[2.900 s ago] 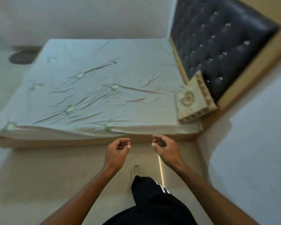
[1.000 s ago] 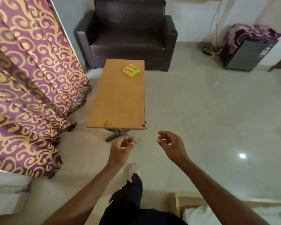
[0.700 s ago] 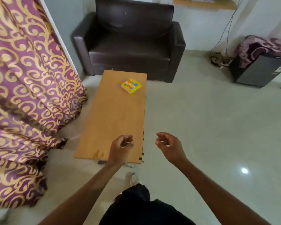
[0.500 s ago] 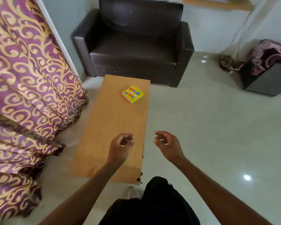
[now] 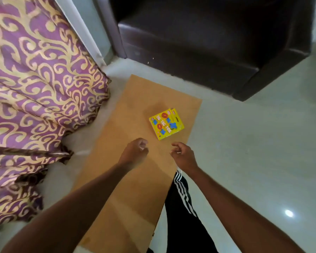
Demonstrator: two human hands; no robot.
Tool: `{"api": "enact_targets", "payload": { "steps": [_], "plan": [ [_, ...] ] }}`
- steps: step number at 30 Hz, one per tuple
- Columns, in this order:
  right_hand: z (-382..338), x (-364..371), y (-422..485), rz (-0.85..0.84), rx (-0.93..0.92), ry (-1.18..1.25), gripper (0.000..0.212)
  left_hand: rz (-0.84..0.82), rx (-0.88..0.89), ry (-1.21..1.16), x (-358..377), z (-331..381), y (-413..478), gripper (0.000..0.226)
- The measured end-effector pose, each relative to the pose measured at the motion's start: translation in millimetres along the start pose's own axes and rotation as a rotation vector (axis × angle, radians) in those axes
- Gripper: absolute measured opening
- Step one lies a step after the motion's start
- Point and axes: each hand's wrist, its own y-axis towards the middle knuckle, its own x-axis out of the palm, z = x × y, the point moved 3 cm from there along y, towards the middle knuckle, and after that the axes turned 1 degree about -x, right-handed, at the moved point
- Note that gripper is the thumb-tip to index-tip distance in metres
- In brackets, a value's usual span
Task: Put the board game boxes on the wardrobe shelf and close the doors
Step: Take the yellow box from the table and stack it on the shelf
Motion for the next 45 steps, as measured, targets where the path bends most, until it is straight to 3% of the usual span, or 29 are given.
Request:
{"api": "enact_targets", "payload": {
  "steps": [4,8,11,13,16,19,22,26,29,35,45],
  "plan": [
    [17.9,16.9,105.8,-0.094,0.055,-0.105,0.046,-0.037,-0.135,0.189,20.5,21.7,113.6,0.051],
    [42.1,48.7,167.2,-0.168,0.066,-0.172,0.07,-0.038,-0.051,0.429,41.7,36.3,202.6,0.079],
    [50.9,59.3,175.2,-0.17,0.032,-0.17,0.078,-0.143,0.026,0.562,58.4,33.4,228.9,0.087],
    [55.8,58.9,173.6,-0.162,0.012,-0.145,0.079,-0.213,-0.012,0.54,65.7,22.7,231.4,0.084],
    [56.6,48.9,167.1,-0.2,-0.001,-0.131,0.077,-0.205,-0.14,0.302,59.0,7.8,209.1,0.074],
    [52.7,37.1,153.4,-0.299,-0.006,-0.197,0.071,-0.178,-0.192,0.095,48.2,-2.7,161.0,0.055],
    [24.2,30.0,106.4,-0.4,-0.089,-0.289,0.068,-0.028,-0.265,-0.086,34.1,-18.1,79.3,0.04],
    [1.6,27.6,56.4,-0.505,-0.224,-0.392,0.064,0.129,-0.361,-0.389,31.5,-40.6,-9.8,0.056],
    [-13.6,40.8,-0.2,-0.581,-0.342,-0.456,0.062,0.239,-0.348,-0.504,28.9,-60.7,-92.8,0.055],
    [-19.4,106.5,-142.5,-0.746,-0.596,-0.599,0.058,0.612,-0.387,-0.691,41.3,-136.2,-278.5,0.04],
    [34.2,239.3,-388.2,-1.17,-0.872,-0.8,0.055,1.105,-0.549,-0.937,95.6,-260.8,-567.3,0.048]
  ]
}}
